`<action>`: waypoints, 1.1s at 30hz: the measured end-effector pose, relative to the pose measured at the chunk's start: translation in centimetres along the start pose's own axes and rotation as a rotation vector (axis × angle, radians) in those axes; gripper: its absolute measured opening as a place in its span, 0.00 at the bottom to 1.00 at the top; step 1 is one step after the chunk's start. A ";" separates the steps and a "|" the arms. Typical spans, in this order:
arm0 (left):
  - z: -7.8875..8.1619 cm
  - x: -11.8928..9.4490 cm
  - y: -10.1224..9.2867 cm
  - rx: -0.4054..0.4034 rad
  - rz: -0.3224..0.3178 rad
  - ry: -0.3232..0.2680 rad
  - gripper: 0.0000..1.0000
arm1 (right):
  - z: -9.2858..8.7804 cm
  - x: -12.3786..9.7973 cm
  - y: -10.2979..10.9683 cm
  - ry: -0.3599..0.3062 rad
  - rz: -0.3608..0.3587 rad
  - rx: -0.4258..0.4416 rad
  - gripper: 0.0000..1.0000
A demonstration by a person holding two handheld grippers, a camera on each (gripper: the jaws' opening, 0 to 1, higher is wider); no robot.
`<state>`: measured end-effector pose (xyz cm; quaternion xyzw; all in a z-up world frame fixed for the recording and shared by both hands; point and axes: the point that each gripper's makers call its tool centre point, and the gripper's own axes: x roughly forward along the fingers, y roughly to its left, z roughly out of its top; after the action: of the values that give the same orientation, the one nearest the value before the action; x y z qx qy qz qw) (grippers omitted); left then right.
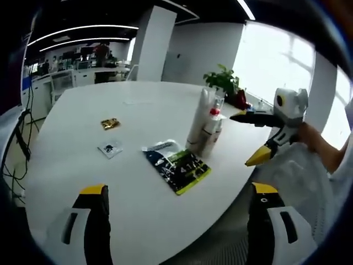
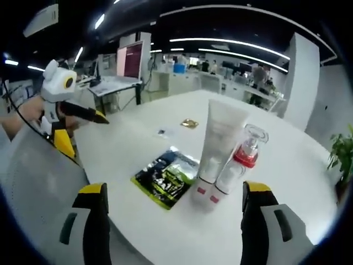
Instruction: Arrange the skincare products in the storage area until every visible bottle or jar stands upright without overlapping.
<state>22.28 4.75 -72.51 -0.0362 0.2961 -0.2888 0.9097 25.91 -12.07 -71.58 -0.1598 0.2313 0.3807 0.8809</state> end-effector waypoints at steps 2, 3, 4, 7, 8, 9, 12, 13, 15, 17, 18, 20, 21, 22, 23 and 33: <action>-0.1 0.0 0.0 0.001 0.003 0.007 0.97 | 0.2 0.0 -0.2 -0.005 -0.005 -0.002 1.00; -0.1 0.0 0.0 0.000 0.005 0.007 0.97 | 0.2 0.0 -0.2 -0.008 -0.007 -0.001 1.00; -0.1 0.0 0.2 -0.002 0.008 0.006 0.96 | 0.3 0.0 -0.2 -0.011 -0.008 0.000 1.00; 0.0 0.1 0.7 -0.009 0.016 0.007 0.96 | 0.2 0.0 0.0 -0.009 0.000 0.002 1.00; 0.0 0.2 0.8 -0.010 0.018 0.010 0.96 | 0.2 0.0 0.1 -0.006 0.006 0.004 1.00; 0.0 0.3 1.2 -0.001 0.021 0.020 0.96 | 0.1 0.0 0.3 -0.002 0.014 0.004 1.00; 0.0 0.6 1.8 0.021 0.026 0.043 0.93 | 0.2 0.1 0.5 -0.005 0.022 0.002 1.00; 0.1 0.6 1.9 0.026 0.027 0.044 0.93 | 0.3 0.1 0.5 -0.009 0.024 0.002 1.00; 0.3 0.8 2.1 0.029 0.027 0.048 0.90 | 0.4 0.1 0.6 -0.011 0.026 0.000 1.00; 0.4 1.1 2.4 0.028 0.029 0.053 0.89 | 0.4 0.1 0.6 -0.009 0.026 -0.003 1.00; 0.5 1.3 2.6 0.026 0.032 0.053 0.90 | 0.4 0.0 0.7 -0.010 0.027 0.000 1.00; 0.5 1.5 2.9 0.029 0.032 0.060 0.88 | 0.5 0.0 0.7 -0.015 0.028 0.008 1.00; 0.6 1.7 3.1 0.025 0.033 0.061 0.87 | 0.5 0.0 0.7 -0.016 0.028 0.013 1.00; 0.6 1.9 3.3 0.020 0.034 0.059 0.86 | 0.4 0.0 0.6 -0.015 0.027 0.013 1.00; 0.7 2.2 3.6 0.010 0.035 0.058 0.84 | 0.4 0.0 0.6 -0.014 0.026 0.012 1.00; 1.0 4.7 5.6 -0.012 0.040 0.091 0.76 | 0.5 0.1 0.6 -0.014 0.031 0.012 1.00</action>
<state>28.77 6.71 -75.49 -0.0227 0.3394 -0.2701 0.9007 25.62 -11.39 -71.31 -0.1480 0.2299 0.3940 0.8775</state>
